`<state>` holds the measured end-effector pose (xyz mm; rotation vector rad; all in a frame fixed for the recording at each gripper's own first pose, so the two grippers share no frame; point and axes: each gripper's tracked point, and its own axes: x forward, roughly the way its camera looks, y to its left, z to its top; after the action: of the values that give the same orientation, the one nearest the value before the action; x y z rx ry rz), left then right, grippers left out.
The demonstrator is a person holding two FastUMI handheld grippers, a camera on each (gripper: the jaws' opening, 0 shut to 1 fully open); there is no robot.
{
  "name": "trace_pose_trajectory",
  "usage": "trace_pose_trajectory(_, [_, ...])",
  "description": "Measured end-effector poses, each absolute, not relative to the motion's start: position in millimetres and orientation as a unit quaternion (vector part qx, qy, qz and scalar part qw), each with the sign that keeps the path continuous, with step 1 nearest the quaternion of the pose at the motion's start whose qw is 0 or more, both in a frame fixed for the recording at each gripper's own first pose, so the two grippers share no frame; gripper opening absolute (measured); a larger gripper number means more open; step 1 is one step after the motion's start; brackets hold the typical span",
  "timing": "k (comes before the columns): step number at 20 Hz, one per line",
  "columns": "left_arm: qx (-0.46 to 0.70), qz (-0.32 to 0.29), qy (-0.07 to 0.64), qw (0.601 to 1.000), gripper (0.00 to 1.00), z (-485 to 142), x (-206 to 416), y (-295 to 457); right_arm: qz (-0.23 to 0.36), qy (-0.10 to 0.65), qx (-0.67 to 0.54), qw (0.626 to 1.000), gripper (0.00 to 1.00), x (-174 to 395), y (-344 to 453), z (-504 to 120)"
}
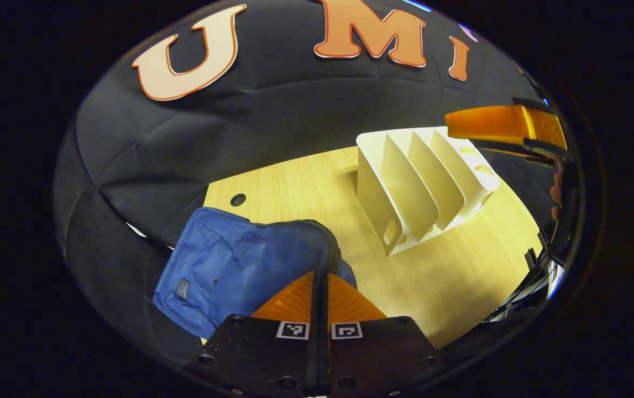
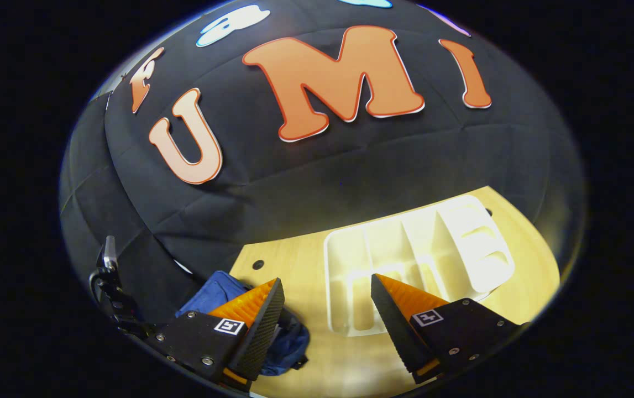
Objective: Open the schoolbag, grab two books from the bookshelf and put them into the schoolbag.
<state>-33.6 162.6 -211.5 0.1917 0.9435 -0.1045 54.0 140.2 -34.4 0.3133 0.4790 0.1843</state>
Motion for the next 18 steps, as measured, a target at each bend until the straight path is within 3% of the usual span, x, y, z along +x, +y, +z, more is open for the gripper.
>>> trace_pose_trajectory(2, [0.082, -0.041, 0.453, 0.887, 0.02, -217, -36, 159, 0.079, 0.228, 0.134, 0.961, 0.94, 52, 116, -32])
trace_pose_trajectory(7, [0.049, -0.05, 0.442, 0.894, 0.24, -216, -40, 122, 0.064, 0.197, 0.104, 0.973, 0.96, 44, 78, -24])
trace_pose_trajectory(10, [0.064, -0.059, 0.419, 0.904, 0.52, -208, -39, 96, 0.043, 0.171, 0.065, 0.982, 0.96, 37, 52, -22])
trace_pose_trajectory(11, [0.065, -0.064, 0.411, 0.907, 0.66, -203, -39, 84, 0.039, 0.166, 0.061, 0.983, 0.96, 34, 45, -20])
trace_pose_trajectory(12, [0.067, -0.066, 0.405, 0.91, 0.68, -199, -37, 74, 0.037, 0.163, 0.063, 0.984, 0.96, 32, 40, -17])
trace_pose_trajectory(13, [0.068, -0.067, 0.392, 0.915, 0.83, -193, -33, 66, 0.035, 0.158, 0.066, 0.985, 0.96, 30, 35, -14])
trace_pose_trajectory(18, [0.069, -0.056, 0.292, 0.952, 0.91, -128, -7, 34, 0.019, 0.132, 0.071, 0.989, 0.96, 18, 13, -9])
